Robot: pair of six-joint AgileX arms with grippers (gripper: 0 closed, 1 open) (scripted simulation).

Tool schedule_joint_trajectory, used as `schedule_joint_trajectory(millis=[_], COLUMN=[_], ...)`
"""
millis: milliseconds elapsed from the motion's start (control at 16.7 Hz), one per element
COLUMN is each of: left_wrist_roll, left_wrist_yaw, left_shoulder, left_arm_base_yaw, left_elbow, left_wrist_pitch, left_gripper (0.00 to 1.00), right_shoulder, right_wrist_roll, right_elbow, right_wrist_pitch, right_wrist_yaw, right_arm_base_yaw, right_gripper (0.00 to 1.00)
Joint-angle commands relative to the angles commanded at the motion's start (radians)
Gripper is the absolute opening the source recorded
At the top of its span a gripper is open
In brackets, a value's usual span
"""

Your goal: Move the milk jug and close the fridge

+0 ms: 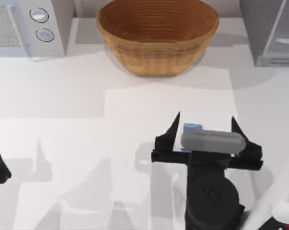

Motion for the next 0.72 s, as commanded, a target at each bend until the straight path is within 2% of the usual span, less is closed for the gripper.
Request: schedule_joint_trajectory(millis=[360, 720], left_wrist_roll=[0.0, 0.0], left_wrist_yaw=[0.0, 0.0], left_shoulder=[0.0, 0.0], left_arm_base_yaw=[0.0, 0.0], left_elbow=[0.0, 0.0], left_wrist_pitch=[0.0, 0.0], left_gripper=[1.0, 1.0], right_shoulder=[0.31, 0.344], right_wrist_roll=[0.005, 0.006], right_elbow=[0.12, 0.133], right_wrist_pitch=[0.178, 0.197], right_wrist_yaw=[0.067, 0.075], right_arm_base_yaw=[0.026, 0.029], right_gripper=[1.0, 1.0])
